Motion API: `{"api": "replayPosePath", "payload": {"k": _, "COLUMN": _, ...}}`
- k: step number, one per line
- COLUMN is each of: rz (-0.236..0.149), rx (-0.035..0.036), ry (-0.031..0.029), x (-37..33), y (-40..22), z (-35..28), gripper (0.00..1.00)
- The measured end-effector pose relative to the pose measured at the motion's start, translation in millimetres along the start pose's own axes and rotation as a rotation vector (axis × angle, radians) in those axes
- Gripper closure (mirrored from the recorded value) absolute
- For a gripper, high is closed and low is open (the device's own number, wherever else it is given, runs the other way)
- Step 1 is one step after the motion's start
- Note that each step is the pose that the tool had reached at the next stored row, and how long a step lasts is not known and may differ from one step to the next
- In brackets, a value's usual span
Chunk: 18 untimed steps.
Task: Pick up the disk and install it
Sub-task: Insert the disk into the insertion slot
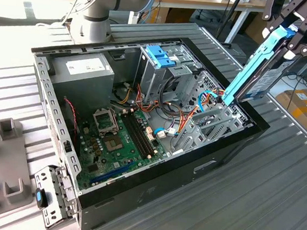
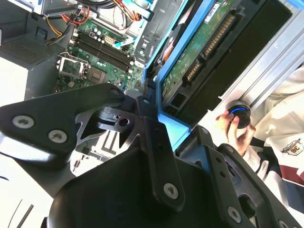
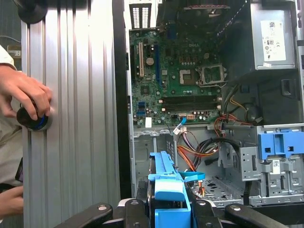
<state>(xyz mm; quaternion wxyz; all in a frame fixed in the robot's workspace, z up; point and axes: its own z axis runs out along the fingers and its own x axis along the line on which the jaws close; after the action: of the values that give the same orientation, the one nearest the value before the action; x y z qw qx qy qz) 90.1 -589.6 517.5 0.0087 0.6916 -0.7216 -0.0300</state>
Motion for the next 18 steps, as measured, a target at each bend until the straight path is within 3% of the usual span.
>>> {"api": "replayPosePath", "payload": {"k": 18, "rz": 0.0, "rx": 0.0, "ry": 0.0, "x": 0.4, "y": 9.9, "z": 1.7, "gripper": 0.63}}
